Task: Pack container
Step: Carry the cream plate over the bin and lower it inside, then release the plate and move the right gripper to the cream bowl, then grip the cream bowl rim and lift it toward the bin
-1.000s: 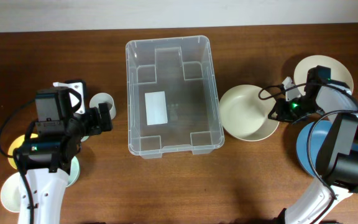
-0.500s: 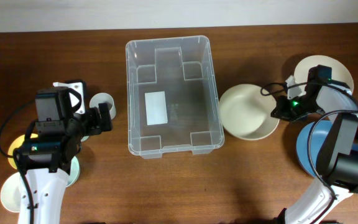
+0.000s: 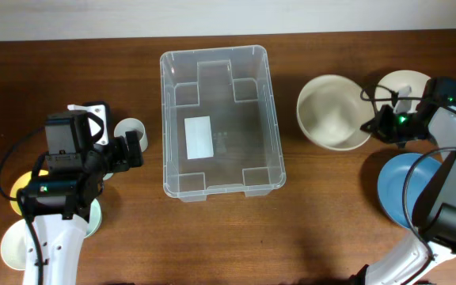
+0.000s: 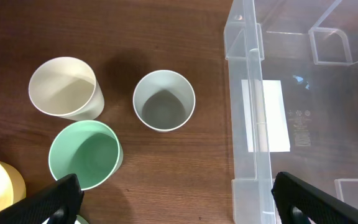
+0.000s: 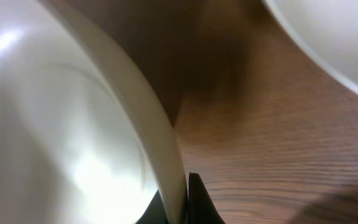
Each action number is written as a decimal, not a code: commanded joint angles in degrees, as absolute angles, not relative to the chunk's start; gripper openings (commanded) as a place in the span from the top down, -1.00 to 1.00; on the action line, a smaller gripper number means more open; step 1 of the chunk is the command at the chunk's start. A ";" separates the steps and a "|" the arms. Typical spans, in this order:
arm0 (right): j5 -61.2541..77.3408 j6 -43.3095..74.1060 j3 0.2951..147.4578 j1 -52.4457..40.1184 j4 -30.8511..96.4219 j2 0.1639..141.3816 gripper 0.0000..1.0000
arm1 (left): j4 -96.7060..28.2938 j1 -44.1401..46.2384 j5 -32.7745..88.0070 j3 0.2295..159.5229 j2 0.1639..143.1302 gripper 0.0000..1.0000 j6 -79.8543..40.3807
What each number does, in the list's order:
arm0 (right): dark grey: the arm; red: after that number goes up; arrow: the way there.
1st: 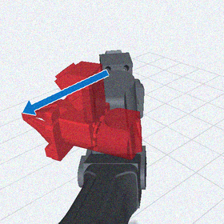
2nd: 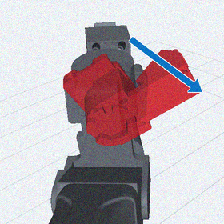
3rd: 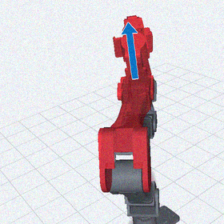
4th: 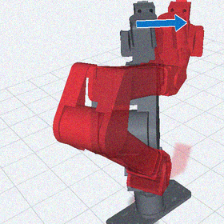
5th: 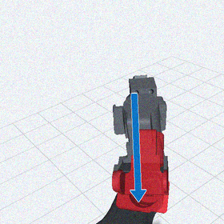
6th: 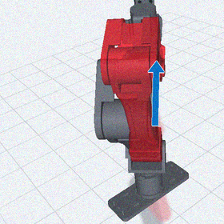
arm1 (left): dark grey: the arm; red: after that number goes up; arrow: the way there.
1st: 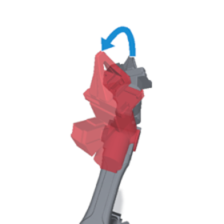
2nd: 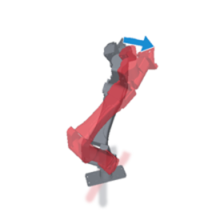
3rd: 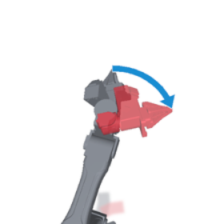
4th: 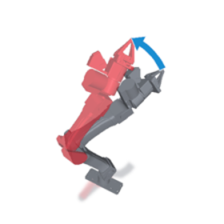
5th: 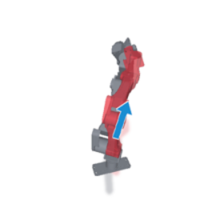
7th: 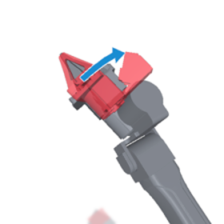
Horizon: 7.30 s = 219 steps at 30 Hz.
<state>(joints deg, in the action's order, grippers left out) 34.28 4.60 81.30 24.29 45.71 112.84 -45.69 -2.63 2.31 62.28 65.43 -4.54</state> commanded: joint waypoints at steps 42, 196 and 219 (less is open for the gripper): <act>1.54 15.25 97.84 -23.59 37.19 117.36 0.92 | -56.69 -20.08 -3.86 78.89 65.36 -0.99 -5.34; -8.60 -19.53 120.73 6.55 59.31 117.01 0.92 | -56.25 -20.03 8.12 78.89 92.03 -0.99 11.05; -3.14 -40.29 119.79 -37.63 62.08 114.87 0.93 | -56.49 -20.03 8.16 78.89 92.03 -1.00 11.05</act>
<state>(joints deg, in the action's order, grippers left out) -3.25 -38.13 120.31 -36.69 62.02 112.92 -56.21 -19.75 7.14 78.43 91.94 10.11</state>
